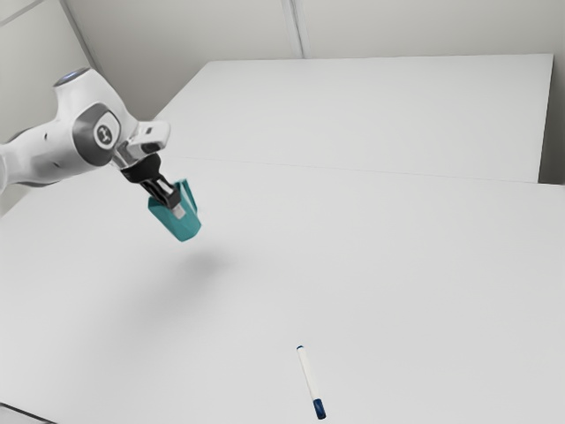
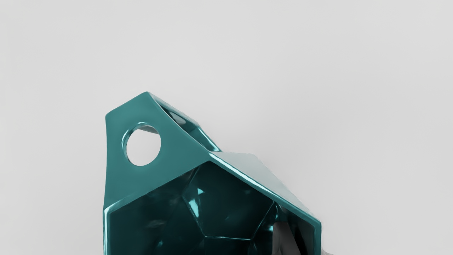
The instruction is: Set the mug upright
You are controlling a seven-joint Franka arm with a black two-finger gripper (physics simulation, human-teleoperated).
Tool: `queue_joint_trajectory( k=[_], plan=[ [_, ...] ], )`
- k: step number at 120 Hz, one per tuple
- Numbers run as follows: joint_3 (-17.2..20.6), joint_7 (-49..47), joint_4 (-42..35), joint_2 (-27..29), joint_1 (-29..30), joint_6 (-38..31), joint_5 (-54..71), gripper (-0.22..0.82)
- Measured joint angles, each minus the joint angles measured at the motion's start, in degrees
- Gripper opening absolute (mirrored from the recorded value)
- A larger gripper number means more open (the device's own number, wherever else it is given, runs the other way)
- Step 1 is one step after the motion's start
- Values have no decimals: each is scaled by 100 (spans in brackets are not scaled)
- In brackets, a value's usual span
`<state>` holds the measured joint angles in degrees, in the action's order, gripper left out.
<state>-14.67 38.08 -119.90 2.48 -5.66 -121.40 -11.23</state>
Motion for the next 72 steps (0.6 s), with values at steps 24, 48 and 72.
queue_joint_trajectory(
  k=[24, 48, 72],
  plan=[
    [-2, -242, -35, -314, -17, -50, 865, -18],
    [-3, -410, -248, -583, -168, -431, 1290, -18],
    [-2, -532, -429, -662, -341, -927, 1435, -18]
  ],
)
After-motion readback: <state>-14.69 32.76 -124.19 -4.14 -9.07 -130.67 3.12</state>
